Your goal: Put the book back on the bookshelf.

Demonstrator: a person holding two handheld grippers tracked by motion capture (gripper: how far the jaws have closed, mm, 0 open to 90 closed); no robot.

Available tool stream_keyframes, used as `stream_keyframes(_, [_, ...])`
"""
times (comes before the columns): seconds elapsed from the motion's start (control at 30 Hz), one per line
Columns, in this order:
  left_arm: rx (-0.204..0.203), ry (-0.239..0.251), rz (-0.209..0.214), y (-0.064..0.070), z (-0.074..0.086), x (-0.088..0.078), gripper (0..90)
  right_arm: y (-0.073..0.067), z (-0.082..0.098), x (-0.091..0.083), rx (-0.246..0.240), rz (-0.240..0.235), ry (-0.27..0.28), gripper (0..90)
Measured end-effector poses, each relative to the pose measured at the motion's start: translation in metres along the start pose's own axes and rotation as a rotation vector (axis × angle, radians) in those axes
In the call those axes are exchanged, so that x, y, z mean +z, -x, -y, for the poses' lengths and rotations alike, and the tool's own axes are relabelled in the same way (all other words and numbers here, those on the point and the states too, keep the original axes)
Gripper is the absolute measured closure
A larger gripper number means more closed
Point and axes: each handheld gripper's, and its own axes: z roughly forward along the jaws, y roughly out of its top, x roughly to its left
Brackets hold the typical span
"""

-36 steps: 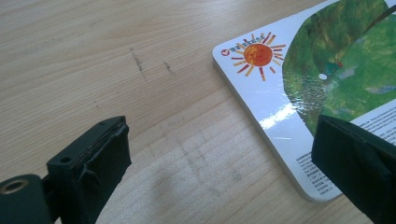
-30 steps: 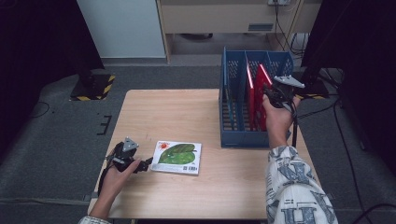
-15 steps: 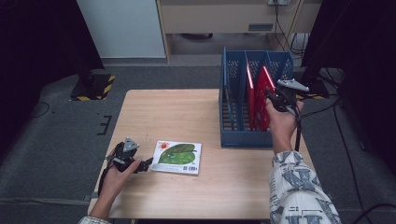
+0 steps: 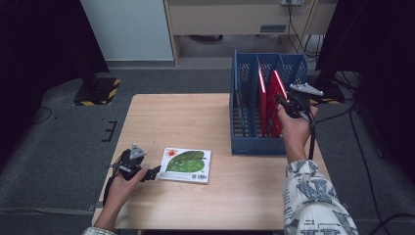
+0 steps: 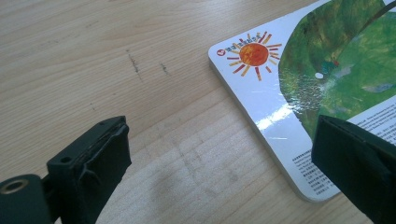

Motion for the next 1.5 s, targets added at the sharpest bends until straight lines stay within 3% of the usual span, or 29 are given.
stream_keyframes(0.13, [0.002, -0.002, 0.001, 0.0, 0.0, 0.0, 3.7, -0.004, -0.002, 0.002, -0.026, 0.023, -0.005, 78.3])
stream_keyframes(0.6, [0.002, -0.001, 0.003, 0.0, 0.0, 0.0, 3.8, -0.005, -0.007, 0.01, -0.026, 0.061, 0.025, 79.9])
stream_keyframes(1.23, [-0.001, 0.001, 0.007, 0.0, -0.001, 0.002, 3.8, -0.014, -0.025, 0.039, -0.043, 0.094, 0.055, 79.8])
stream_keyframes(1.5, [-0.001, 0.001, 0.007, 0.0, -0.001, 0.002, 3.8, -0.018, -0.027, 0.052, -0.059, 0.106, 0.037, 79.8])
